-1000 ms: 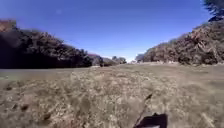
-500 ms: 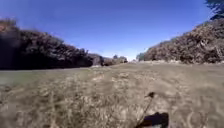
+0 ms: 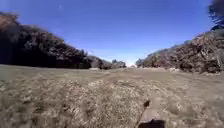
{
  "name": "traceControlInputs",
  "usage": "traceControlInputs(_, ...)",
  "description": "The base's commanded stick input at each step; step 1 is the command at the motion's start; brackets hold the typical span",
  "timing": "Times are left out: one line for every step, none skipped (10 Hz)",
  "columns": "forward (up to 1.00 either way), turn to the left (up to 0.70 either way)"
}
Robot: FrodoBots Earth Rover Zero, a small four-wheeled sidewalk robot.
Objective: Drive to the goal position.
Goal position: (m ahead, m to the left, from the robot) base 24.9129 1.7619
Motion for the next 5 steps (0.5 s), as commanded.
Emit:
traceControlInputs(1.00, 0.00)
traceControlInputs(1.00, 0.00)
traceControlInputs(1.00, 0.00)
traceControlInputs(1.00, 0.00)
traceControlInputs(1.00, 0.00)
